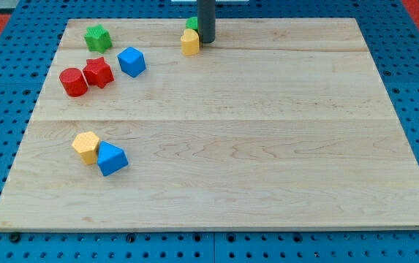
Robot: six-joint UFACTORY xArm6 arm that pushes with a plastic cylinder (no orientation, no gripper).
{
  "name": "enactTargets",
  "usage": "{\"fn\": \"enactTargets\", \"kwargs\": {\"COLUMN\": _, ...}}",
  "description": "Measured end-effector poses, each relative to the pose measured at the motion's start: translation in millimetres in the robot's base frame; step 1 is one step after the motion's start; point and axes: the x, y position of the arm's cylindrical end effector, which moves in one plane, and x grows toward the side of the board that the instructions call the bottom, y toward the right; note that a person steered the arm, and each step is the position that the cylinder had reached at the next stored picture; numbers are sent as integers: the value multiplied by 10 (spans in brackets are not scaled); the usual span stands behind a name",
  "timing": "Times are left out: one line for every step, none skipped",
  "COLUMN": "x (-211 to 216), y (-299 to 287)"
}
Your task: Move the line of blocks slightly left
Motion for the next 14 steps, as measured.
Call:
{"fn": "enactTargets", "kwargs": {"x": 31, "y": -400}}
{"fn": "enactTargets", "kwargs": {"x": 217, "y": -1419}}
{"fn": "enactTargets", "kwargs": {"x": 225, "y": -1348}}
{"fn": "enactTargets", "kwargs": {"x": 234, "y": -1207}}
{"fn": "enactTargets", "kwargs": {"x": 318, "y": -680}}
{"fn": "enactTargets", "kwargs": {"x": 455, "y": -1}}
{"fn": "enactTargets", "kwargs": {"x": 458, "y": 126}}
{"fn": "enactTargets", "kwargs": {"x": 458, "y": 126}}
{"fn": "enactTargets", "kwargs": {"x": 498, "y": 141}}
{"fn": "enactTargets", "kwargs": {"x": 724, "y": 182}}
{"fn": "enactTargets", "kwargs": {"x": 867, "y": -135}}
{"fn": "enactTargets", "kwargs": {"x": 658, "y": -672}}
{"fn": "enactTargets", "kwargs": {"x": 494, "y": -1032}}
{"fn": "enactTargets", "kwargs": {"x": 694, "y": -1314}}
